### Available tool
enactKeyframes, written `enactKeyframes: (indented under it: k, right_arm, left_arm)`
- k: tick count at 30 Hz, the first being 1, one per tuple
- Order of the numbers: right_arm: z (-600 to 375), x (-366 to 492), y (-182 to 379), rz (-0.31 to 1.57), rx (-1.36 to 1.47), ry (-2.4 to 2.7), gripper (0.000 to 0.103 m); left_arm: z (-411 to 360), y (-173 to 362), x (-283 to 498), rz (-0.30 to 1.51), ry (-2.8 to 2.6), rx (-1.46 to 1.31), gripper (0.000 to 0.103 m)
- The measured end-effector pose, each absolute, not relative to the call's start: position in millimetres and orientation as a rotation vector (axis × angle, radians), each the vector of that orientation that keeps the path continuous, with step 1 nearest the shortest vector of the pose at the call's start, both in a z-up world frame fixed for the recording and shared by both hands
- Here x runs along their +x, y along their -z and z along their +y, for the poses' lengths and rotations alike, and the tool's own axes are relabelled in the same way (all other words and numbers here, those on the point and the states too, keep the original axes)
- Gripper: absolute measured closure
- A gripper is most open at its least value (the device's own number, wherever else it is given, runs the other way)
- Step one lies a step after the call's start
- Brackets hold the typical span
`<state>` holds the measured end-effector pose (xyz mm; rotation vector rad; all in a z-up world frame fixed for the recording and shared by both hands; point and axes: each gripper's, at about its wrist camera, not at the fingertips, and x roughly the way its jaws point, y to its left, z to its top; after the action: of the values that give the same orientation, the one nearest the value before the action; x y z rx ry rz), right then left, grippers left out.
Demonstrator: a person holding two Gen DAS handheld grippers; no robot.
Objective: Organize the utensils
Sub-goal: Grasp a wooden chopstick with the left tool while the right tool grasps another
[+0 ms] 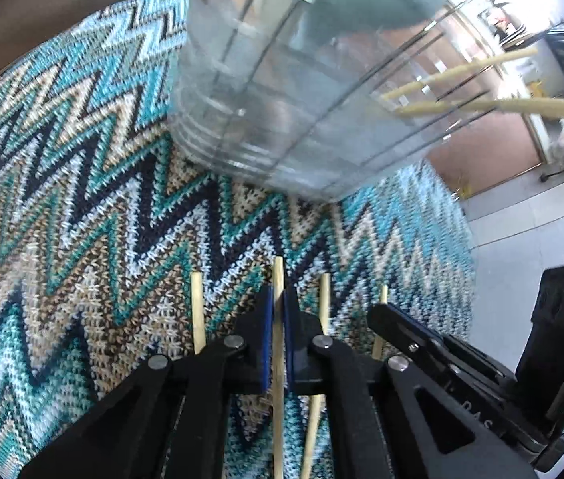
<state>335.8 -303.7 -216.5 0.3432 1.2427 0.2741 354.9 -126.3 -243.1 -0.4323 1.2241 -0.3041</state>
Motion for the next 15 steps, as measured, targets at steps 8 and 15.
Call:
enactKeyframes:
  k: [8, 15]
  right_arm:
    - [-319, 289, 152, 1.077, 0.348, -0.307, 0.097]
    - [-320, 237, 101, 0.953, 0.320, -0.270, 0.097]
  left_arm:
    - [-116, 188, 311, 1.058, 0.350, -0.397, 0.099]
    - [-98, 136, 260, 0.916, 0.372, -0.376, 0.099]
